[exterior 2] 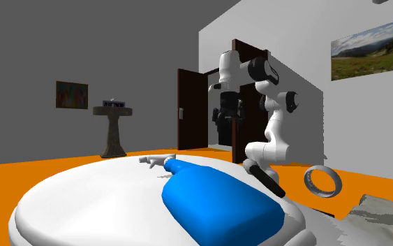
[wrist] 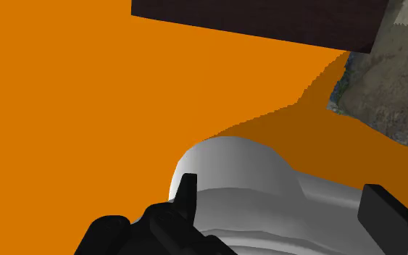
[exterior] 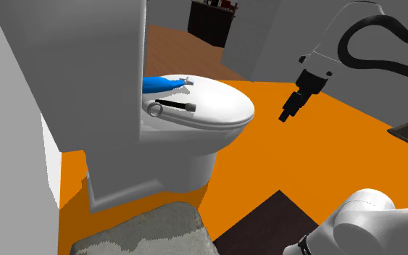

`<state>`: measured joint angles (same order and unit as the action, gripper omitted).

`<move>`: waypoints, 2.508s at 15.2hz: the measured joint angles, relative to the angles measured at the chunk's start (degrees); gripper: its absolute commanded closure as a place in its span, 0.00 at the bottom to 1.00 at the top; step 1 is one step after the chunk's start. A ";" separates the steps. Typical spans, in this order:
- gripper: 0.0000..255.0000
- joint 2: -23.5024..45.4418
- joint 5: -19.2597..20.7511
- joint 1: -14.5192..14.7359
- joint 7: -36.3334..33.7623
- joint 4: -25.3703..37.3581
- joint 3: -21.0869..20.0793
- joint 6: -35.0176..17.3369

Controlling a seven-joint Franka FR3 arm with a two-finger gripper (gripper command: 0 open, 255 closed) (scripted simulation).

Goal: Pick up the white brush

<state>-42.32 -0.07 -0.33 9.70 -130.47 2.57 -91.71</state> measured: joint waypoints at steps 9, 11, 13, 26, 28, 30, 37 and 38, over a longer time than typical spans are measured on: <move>0.00 10.57 -1.46 1.90 -7.47 6.29 -7.05 -5.18; 0.00 14.11 -1.31 2.20 -9.43 8.96 -8.80 -6.27; 0.00 17.95 -0.90 2.48 -11.59 12.09 -10.65 -7.18; 0.00 45.17 8.55 6.03 -26.59 37.13 -20.60 -8.19; 0.00 47.31 9.62 6.72 -27.88 39.23 -21.09 -7.94; 0.00 47.58 9.83 6.82 -28.29 38.22 -21.15 -9.17; 1.00 47.23 9.89 6.68 -28.78 33.83 -21.07 -13.22; 1.00 47.17 9.88 6.67 -28.77 33.75 -21.06 -13.33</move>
<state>4.85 9.81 6.34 -19.08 -96.73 -18.49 -105.04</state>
